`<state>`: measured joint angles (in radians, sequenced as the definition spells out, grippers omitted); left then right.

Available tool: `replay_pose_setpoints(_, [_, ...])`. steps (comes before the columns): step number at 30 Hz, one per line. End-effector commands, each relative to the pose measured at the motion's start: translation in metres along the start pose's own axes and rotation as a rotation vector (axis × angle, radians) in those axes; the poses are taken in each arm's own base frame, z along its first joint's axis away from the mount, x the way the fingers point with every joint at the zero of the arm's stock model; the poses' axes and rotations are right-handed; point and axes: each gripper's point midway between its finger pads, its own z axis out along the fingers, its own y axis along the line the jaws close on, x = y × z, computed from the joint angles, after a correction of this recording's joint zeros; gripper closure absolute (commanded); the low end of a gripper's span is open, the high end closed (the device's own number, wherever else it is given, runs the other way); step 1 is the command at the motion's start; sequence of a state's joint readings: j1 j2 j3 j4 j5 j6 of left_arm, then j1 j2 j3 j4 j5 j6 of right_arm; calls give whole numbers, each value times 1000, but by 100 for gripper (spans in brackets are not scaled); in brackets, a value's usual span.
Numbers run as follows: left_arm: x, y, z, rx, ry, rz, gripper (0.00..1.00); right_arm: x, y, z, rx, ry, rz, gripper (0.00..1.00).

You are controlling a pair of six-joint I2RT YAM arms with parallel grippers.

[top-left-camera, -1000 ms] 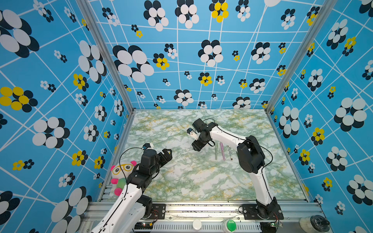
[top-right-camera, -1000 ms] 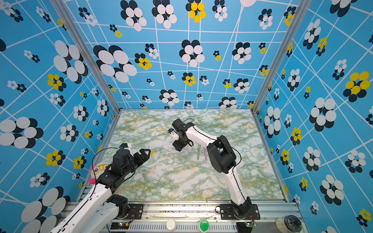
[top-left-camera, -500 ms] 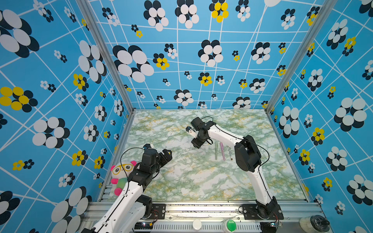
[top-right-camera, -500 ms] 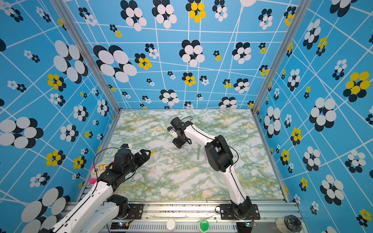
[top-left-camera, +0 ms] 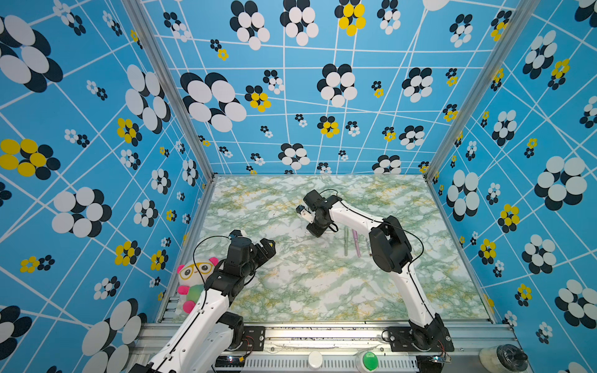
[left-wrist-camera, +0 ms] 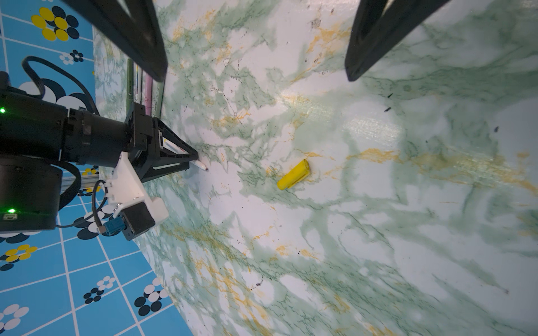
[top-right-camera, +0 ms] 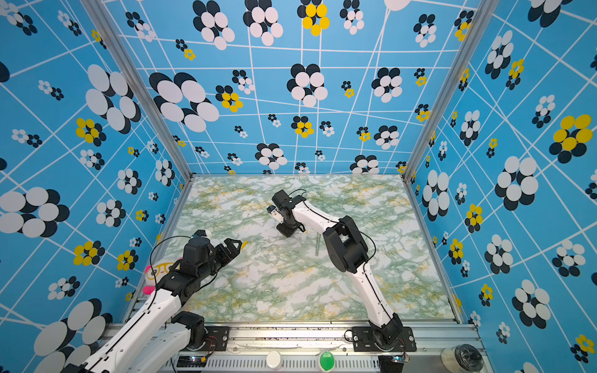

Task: Insert pens into pen caps
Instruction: Pick up a pen at the center of the table.

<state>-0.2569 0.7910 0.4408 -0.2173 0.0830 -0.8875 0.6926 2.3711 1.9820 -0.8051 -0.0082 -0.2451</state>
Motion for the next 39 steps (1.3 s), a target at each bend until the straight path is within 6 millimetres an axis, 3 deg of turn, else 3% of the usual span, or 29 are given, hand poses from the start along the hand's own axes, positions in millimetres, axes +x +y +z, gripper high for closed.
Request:
replay_pose_setpoints(1, [-9, -7, -5, 4, -15, 10, 4, 14, 6, 12, -30, 60, 8, 76])
replay_pose_setpoints(11, [-11, -7, -10, -3, -21, 6, 3, 19, 14, 10, -68, 56, 56, 93])
replay_pose_setpoints(16, [-12, -6, -15, -12, -28, 12, 3, 9, 11, -3, -77, 4, 140, 98])
replay_pose_setpoints(19, [-12, -5, -18, -17, -31, 25, 3, -5, 5, -22, -89, -69, 232, 99])
replay_pose_setpoints(24, [-11, -13, -26, 25, -25, 75, 3, -37, 12, -69, -179, -229, 359, 98])
replay_pose_setpoints(25, [-10, -16, -27, 38, -22, 87, 3, -46, 12, -91, -194, -287, 378, 98])
replay_pose_setpoints(33, [-1, -61, -37, 272, 32, 216, 5, -80, 25, -175, -365, -549, 549, 98])
replay_pose_setpoints(39, [4, -99, -40, 455, 93, 248, 8, -92, 37, -219, -504, -673, 601, 97])
